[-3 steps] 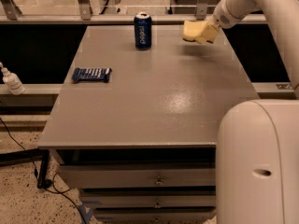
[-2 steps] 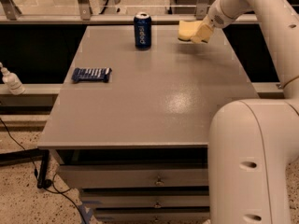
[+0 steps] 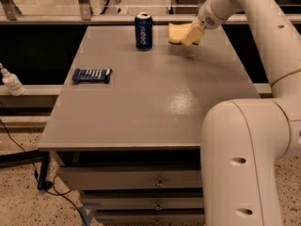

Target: Move sponge near pepsi can

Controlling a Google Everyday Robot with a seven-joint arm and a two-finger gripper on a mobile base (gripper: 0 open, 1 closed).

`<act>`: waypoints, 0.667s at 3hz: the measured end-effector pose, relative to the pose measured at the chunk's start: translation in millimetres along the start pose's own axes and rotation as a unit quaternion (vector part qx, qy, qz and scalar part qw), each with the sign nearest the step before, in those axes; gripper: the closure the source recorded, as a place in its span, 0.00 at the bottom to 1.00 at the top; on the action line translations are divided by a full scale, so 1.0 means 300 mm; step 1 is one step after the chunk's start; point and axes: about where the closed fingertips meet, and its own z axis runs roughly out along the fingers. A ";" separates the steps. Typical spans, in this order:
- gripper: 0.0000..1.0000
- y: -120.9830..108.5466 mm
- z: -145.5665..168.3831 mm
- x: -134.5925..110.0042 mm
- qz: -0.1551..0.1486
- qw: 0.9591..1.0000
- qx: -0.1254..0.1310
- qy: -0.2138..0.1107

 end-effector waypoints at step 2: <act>0.74 0.081 0.057 -0.047 -0.026 0.999 -0.042 0.002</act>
Offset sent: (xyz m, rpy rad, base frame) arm -0.0069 0.0345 -0.0072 -0.0209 0.0637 0.1149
